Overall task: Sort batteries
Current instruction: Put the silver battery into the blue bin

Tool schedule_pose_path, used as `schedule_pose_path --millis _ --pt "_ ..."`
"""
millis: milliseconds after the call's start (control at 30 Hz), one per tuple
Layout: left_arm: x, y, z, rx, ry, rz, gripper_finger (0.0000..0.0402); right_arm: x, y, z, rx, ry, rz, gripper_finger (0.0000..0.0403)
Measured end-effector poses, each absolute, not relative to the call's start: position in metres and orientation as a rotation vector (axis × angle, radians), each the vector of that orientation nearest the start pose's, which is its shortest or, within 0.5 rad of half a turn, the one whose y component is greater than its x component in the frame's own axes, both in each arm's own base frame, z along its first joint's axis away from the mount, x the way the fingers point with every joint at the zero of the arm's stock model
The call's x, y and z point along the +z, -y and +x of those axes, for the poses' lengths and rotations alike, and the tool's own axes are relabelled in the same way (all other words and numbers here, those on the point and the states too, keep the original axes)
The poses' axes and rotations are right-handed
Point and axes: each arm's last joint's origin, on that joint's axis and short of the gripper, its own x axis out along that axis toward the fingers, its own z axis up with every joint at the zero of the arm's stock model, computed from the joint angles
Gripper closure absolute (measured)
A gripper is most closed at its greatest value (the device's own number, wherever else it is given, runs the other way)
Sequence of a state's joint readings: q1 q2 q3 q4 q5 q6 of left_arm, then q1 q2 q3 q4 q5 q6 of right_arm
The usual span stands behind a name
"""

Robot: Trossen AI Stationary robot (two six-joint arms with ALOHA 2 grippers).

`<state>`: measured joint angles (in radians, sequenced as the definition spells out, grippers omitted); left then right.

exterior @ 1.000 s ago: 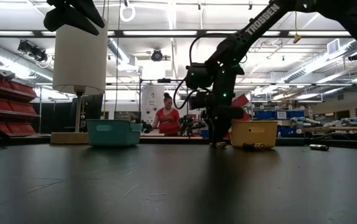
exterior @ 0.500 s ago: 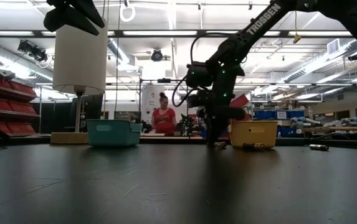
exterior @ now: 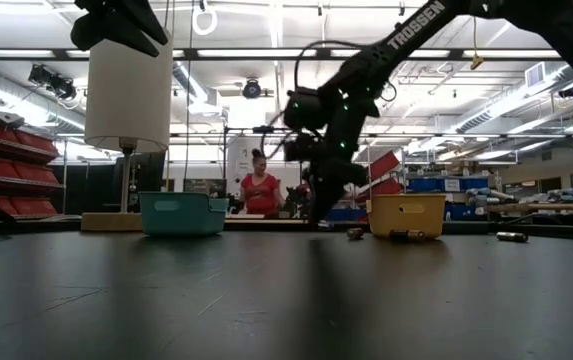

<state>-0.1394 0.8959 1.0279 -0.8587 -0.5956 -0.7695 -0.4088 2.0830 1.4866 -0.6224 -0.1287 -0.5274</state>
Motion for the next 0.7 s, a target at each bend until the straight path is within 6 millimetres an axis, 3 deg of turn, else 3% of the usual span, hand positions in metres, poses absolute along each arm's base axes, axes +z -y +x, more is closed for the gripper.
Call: schedule_pose_path --millis 133,267,533,700 --pt "0.34 0.006 0.159 0.669 -0.472 -0.458 0.0255 0.175 0.155 0.399 0.084 -1.158 -0.17 0.0376" --pt "0.341 0.006 0.159 0.677 -0.468 -0.453 0.0255 0.207 0.142 0.42 0.083 -1.057 -0.206 0.0376" --pt "0.341 0.005 0.159 0.716 -0.439 -0.462 0.0255 0.27 0.114 0.465 0.104 -0.567 -0.029 0.0368" --pt "0.341 0.005 0.159 0.723 -0.43 -0.485 0.0255 0.286 0.105 0.476 0.082 -0.389 0.008 0.0359"
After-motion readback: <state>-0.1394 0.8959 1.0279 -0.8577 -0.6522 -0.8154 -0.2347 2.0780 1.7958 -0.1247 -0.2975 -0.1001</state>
